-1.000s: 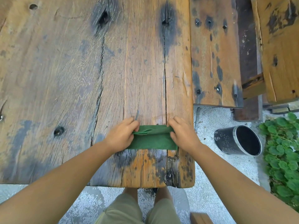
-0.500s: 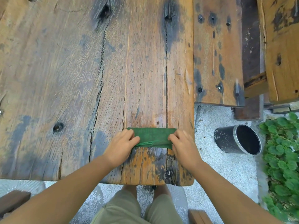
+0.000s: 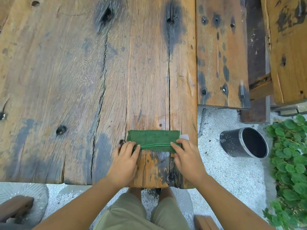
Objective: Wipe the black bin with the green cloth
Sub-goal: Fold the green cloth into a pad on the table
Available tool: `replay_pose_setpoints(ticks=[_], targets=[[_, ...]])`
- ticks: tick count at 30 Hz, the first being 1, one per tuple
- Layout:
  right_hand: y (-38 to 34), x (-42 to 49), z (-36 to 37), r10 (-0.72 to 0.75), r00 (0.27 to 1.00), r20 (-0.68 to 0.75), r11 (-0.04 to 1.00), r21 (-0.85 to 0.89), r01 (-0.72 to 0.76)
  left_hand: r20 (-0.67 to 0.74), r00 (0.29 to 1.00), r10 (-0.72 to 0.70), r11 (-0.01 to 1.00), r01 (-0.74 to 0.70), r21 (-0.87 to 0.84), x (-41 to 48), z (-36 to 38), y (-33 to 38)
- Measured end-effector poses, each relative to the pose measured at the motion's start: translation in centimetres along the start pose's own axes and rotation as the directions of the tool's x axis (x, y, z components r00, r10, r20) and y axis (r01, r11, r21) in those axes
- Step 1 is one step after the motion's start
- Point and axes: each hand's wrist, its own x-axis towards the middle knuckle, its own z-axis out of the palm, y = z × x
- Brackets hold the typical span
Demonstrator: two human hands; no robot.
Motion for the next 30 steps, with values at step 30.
replay_pose_setpoints(ticks=[30], targets=[[-5.3, 5.2, -2.5, 0.417, 0.875, 0.246, 0.646, 0.596, -0.476, 0.068, 0.968, -0.241, 0.415, 0.167, -0.894, 3.9, -3.8, 5.9]])
